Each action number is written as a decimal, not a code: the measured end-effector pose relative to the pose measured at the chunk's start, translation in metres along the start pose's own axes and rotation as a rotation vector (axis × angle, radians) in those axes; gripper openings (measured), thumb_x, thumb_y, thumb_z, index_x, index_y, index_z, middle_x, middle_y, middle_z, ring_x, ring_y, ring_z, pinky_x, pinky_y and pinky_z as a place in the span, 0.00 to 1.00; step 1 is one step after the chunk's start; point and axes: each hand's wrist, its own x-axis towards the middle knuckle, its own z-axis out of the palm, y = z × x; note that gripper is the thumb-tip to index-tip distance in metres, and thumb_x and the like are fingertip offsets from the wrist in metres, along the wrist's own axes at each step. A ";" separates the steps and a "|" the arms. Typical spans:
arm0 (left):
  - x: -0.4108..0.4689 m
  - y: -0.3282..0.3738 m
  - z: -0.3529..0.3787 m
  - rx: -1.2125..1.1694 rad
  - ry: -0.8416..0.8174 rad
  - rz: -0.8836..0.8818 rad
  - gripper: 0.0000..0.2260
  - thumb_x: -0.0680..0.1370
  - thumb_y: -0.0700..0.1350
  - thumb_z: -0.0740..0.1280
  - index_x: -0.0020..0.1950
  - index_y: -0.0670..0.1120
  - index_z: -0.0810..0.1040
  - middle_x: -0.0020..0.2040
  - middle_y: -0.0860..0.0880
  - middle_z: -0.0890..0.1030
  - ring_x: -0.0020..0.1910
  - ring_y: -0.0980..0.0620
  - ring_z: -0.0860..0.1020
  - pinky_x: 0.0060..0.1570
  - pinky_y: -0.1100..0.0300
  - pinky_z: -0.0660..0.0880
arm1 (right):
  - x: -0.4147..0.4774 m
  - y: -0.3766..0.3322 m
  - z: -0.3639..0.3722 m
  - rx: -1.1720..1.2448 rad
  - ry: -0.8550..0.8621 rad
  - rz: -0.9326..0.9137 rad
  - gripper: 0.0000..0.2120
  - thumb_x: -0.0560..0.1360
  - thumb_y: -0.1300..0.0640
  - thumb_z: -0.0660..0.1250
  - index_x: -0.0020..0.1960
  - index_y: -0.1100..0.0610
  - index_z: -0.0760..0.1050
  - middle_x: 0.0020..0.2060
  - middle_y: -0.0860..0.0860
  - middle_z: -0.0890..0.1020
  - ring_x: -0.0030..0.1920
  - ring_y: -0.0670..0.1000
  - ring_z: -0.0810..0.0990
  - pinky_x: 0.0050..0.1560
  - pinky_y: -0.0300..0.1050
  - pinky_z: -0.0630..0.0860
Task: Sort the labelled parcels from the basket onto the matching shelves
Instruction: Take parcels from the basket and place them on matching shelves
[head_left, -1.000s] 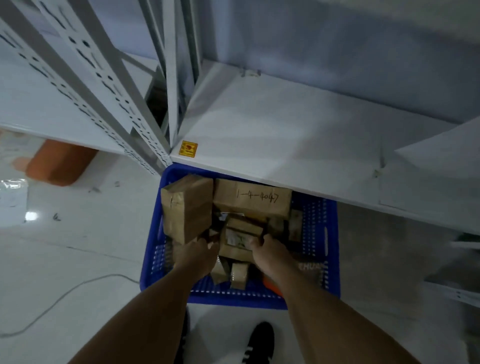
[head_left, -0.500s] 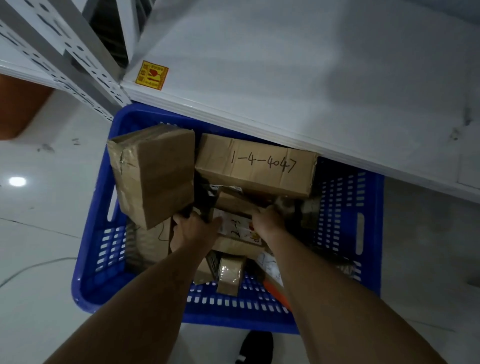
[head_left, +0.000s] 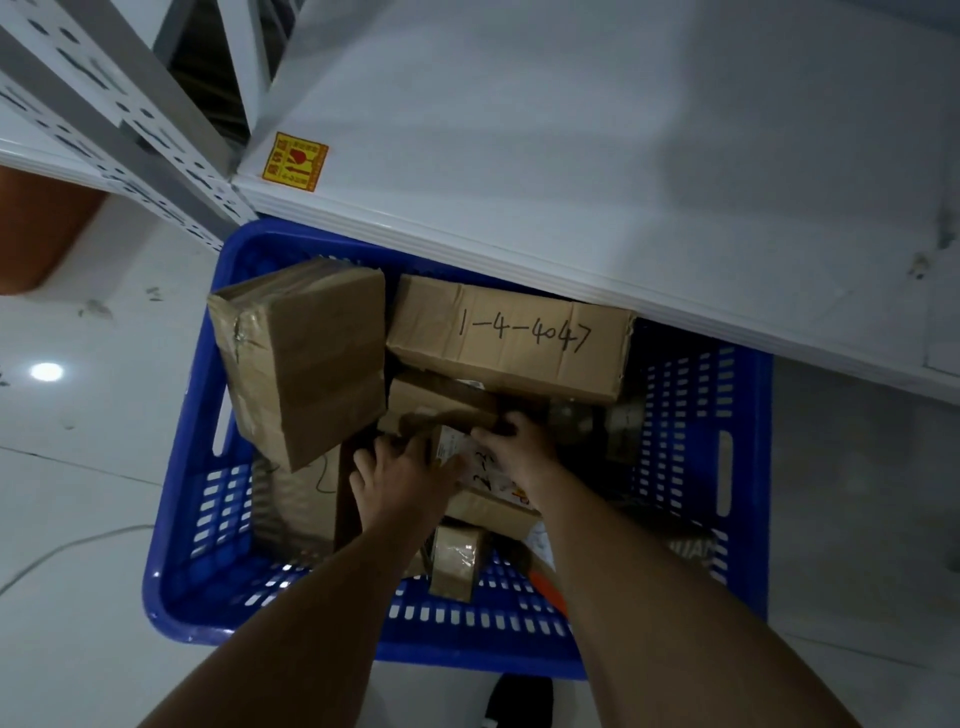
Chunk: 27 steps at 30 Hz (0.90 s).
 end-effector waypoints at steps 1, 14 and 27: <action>0.000 -0.001 0.000 -0.009 0.011 0.012 0.26 0.79 0.67 0.58 0.72 0.55 0.71 0.72 0.45 0.68 0.71 0.40 0.63 0.68 0.45 0.62 | 0.001 -0.004 0.000 0.027 -0.001 0.008 0.34 0.77 0.48 0.74 0.78 0.49 0.64 0.73 0.55 0.71 0.71 0.59 0.73 0.65 0.53 0.74; 0.004 -0.015 -0.004 0.286 -0.041 0.315 0.49 0.67 0.71 0.72 0.78 0.49 0.54 0.75 0.49 0.64 0.74 0.45 0.60 0.72 0.48 0.59 | 0.024 -0.007 0.020 0.067 0.044 -0.071 0.42 0.70 0.51 0.81 0.78 0.47 0.64 0.69 0.52 0.77 0.68 0.57 0.76 0.67 0.58 0.75; -0.051 -0.007 -0.070 -0.020 -0.332 0.202 0.44 0.63 0.65 0.79 0.74 0.57 0.63 0.69 0.49 0.68 0.64 0.48 0.71 0.62 0.51 0.74 | -0.096 -0.019 -0.034 -0.431 0.223 -0.315 0.31 0.72 0.46 0.78 0.66 0.49 0.64 0.66 0.52 0.76 0.64 0.58 0.78 0.58 0.54 0.79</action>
